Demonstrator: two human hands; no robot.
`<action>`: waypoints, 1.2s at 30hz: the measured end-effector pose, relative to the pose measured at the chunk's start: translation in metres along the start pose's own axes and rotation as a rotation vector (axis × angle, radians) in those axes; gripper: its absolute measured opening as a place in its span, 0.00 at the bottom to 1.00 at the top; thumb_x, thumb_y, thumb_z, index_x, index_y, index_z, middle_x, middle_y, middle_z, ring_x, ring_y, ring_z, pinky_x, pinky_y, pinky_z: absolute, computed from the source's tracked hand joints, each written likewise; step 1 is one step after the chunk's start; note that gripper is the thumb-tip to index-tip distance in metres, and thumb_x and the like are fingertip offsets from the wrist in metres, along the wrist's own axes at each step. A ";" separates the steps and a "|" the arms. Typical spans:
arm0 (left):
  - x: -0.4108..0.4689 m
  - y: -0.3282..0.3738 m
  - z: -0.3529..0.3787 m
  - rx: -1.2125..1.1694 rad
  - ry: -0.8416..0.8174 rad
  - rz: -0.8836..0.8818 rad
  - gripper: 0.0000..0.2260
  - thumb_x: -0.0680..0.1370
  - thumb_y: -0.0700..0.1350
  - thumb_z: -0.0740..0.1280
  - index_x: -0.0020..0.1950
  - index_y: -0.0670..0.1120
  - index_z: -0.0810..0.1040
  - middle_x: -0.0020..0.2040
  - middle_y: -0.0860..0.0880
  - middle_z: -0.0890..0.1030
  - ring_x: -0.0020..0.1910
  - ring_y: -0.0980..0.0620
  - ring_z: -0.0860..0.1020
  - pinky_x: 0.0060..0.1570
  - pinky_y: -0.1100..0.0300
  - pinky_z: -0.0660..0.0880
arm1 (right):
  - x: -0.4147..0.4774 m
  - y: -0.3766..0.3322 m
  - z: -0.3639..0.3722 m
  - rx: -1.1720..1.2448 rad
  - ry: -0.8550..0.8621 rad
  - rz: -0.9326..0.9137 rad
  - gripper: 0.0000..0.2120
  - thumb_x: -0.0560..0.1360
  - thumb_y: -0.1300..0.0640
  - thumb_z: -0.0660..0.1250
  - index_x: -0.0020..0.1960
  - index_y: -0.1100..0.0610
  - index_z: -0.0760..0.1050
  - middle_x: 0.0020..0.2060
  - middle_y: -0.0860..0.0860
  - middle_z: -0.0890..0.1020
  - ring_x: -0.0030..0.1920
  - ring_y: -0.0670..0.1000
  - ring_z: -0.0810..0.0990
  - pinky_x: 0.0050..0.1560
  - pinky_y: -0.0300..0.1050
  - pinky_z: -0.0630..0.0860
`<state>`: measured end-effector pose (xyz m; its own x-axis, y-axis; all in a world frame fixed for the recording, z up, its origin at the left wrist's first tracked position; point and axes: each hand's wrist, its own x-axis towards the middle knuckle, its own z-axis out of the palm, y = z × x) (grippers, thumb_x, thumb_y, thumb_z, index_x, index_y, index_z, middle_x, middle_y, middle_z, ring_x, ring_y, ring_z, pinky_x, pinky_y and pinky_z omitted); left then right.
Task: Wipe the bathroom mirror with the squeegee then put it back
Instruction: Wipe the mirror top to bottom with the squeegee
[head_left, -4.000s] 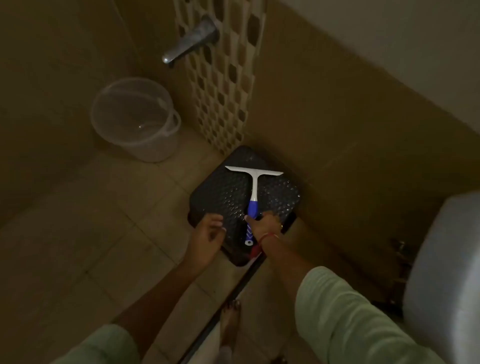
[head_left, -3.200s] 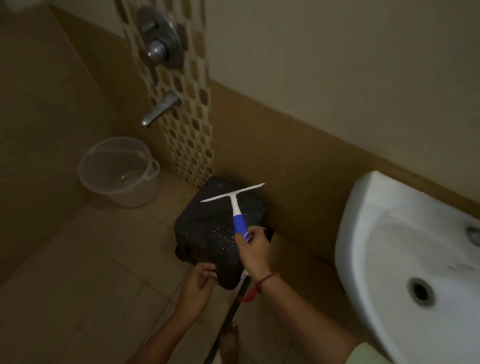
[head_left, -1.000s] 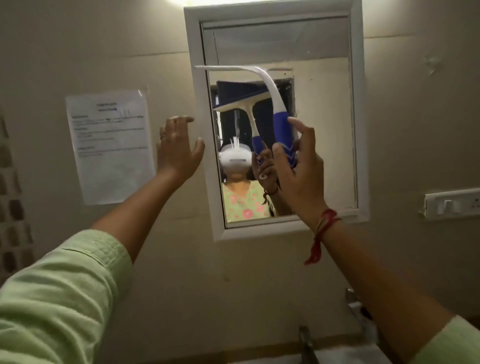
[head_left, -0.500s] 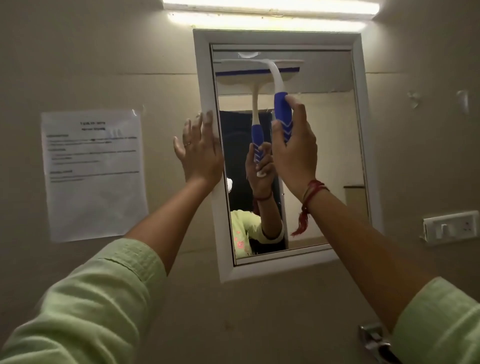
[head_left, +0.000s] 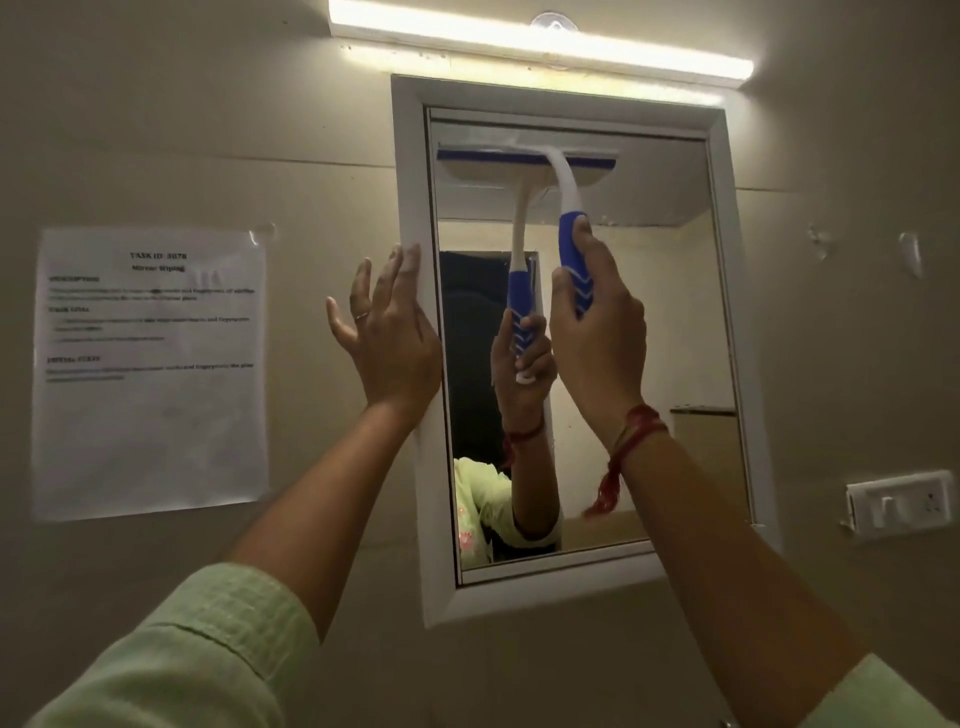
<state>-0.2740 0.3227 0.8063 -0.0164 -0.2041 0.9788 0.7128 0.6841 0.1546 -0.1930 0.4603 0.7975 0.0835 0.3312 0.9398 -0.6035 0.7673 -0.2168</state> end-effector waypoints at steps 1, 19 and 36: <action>0.000 0.000 -0.001 -0.003 0.001 0.001 0.22 0.77 0.45 0.50 0.70 0.51 0.66 0.71 0.49 0.69 0.73 0.46 0.60 0.69 0.38 0.46 | -0.011 0.002 -0.004 -0.001 -0.002 0.005 0.22 0.78 0.55 0.62 0.70 0.53 0.64 0.60 0.54 0.78 0.53 0.50 0.80 0.49 0.41 0.78; -0.009 -0.002 0.000 -0.044 0.004 0.009 0.21 0.77 0.43 0.53 0.70 0.50 0.67 0.71 0.48 0.69 0.72 0.45 0.62 0.69 0.42 0.49 | -0.058 0.008 -0.017 -0.050 -0.049 0.043 0.22 0.78 0.55 0.62 0.71 0.51 0.63 0.58 0.54 0.79 0.48 0.43 0.77 0.45 0.34 0.75; -0.015 -0.004 -0.001 -0.096 -0.014 0.000 0.21 0.77 0.43 0.53 0.71 0.49 0.66 0.71 0.48 0.68 0.72 0.45 0.62 0.69 0.41 0.53 | -0.089 0.013 -0.023 -0.030 -0.060 0.076 0.22 0.77 0.52 0.61 0.68 0.42 0.58 0.60 0.53 0.78 0.48 0.41 0.76 0.41 0.22 0.71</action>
<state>-0.2761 0.3224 0.7905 -0.0257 -0.1935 0.9808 0.7766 0.6139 0.1414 -0.1904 0.4532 0.7047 -0.0097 0.3569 0.9341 -0.5824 0.7573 -0.2954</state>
